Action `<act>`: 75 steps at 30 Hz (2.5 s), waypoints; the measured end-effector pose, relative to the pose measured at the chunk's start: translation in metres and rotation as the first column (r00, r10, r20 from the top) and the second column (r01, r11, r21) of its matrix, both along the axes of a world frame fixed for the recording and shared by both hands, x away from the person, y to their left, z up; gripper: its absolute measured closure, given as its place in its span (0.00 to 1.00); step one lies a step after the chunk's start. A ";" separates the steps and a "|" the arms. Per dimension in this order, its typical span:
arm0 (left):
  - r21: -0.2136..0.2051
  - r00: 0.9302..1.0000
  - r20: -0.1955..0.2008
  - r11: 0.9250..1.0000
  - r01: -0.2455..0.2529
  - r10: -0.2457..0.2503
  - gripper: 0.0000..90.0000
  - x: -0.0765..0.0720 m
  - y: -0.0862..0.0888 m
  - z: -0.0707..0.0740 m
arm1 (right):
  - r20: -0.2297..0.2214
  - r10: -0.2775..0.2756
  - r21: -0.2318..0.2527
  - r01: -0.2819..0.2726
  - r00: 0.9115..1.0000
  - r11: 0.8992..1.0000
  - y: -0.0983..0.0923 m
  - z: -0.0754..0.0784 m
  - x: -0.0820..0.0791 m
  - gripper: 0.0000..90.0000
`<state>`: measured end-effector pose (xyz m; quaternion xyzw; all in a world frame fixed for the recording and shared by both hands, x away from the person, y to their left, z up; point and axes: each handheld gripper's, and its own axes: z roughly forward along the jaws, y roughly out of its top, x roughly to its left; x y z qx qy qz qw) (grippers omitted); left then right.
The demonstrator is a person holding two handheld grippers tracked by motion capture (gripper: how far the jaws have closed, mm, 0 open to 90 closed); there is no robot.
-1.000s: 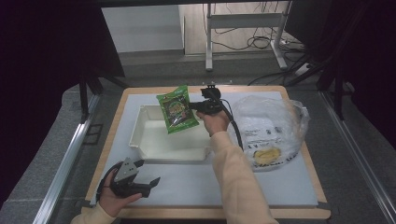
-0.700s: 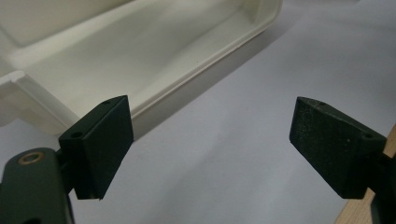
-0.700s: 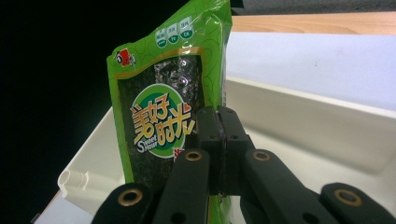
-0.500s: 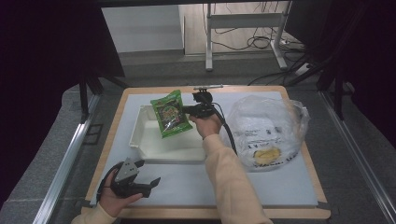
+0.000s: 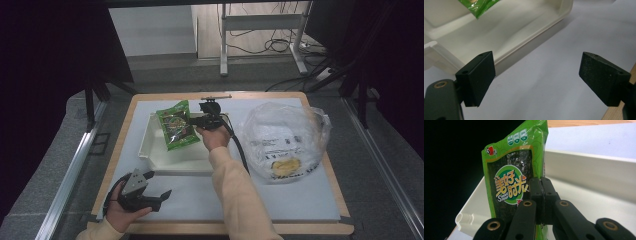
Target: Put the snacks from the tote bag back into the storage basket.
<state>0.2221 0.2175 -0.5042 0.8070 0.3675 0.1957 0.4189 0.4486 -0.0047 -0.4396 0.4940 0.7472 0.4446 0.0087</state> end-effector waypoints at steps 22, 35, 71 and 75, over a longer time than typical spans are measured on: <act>-0.013 1.000 0.005 1.000 0.005 -0.005 0.16 0.001 0.003 0.000 | -0.072 -0.073 -0.086 0.067 0.995 0.994 0.041 -0.038 -0.006 1.00; -0.006 1.000 0.007 1.000 0.007 -0.007 0.16 0.001 0.002 0.000 | -0.055 -0.060 -0.155 0.051 0.997 0.987 0.050 -0.052 -0.007 0.79; 0.015 1.000 -0.003 1.000 -0.022 0.022 0.15 0.006 0.001 -0.004 | 0.143 0.248 -0.081 -0.238 0.958 0.968 -0.032 0.009 -0.040 0.52; 0.016 0.999 -0.011 0.999 -0.034 0.034 0.15 0.008 0.002 -0.004 | 0.159 0.242 -0.060 -0.235 0.957 0.970 -0.054 0.008 -0.047 0.51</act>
